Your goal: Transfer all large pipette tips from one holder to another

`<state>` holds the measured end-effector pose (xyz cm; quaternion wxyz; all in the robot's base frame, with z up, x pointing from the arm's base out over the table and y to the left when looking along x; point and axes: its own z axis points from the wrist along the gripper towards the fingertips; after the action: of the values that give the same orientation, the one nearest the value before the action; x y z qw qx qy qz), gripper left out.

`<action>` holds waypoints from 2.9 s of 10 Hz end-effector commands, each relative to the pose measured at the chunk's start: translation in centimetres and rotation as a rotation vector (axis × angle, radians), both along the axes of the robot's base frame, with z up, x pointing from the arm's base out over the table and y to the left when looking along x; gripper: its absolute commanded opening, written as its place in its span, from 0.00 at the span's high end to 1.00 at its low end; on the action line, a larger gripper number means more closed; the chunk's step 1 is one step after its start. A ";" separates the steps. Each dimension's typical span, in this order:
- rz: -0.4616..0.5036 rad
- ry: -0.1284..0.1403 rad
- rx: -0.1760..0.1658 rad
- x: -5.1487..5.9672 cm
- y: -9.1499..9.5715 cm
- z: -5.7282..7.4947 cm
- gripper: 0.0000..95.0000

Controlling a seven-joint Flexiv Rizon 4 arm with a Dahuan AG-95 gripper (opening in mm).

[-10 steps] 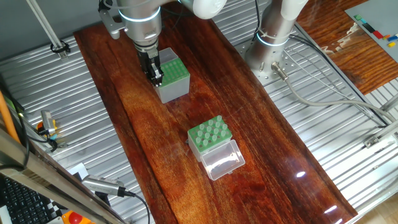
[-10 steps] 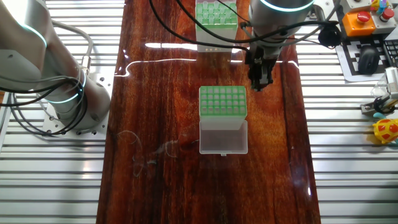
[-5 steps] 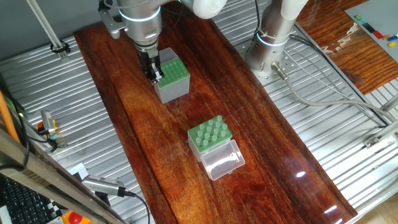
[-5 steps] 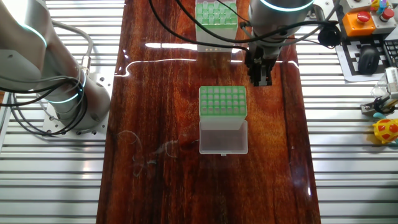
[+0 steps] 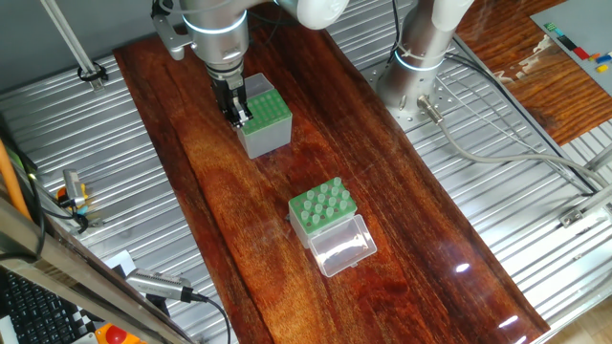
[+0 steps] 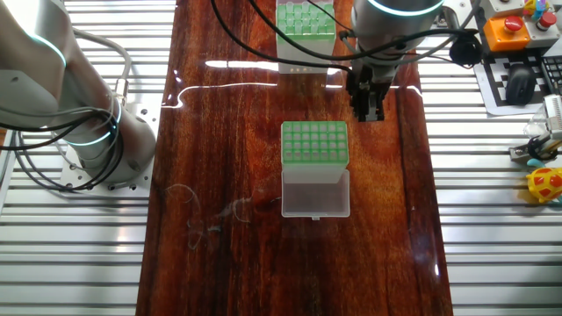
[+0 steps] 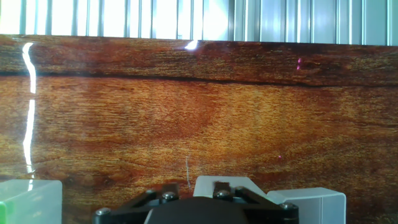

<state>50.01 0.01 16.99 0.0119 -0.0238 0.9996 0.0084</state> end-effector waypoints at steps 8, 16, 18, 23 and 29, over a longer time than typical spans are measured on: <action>0.000 0.000 -0.001 0.0 0.0 0.0 1.00; 0.040 0.000 -0.002 -0.1 0.0 0.0 1.00; 0.048 0.000 -0.002 -0.1 0.0 0.0 1.00; 0.062 0.002 -0.003 -0.2 0.0 0.0 1.00; 0.138 0.006 -0.012 -0.3 0.0 0.0 1.00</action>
<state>49.64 -0.03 17.00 0.0079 -0.0923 0.9957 0.0033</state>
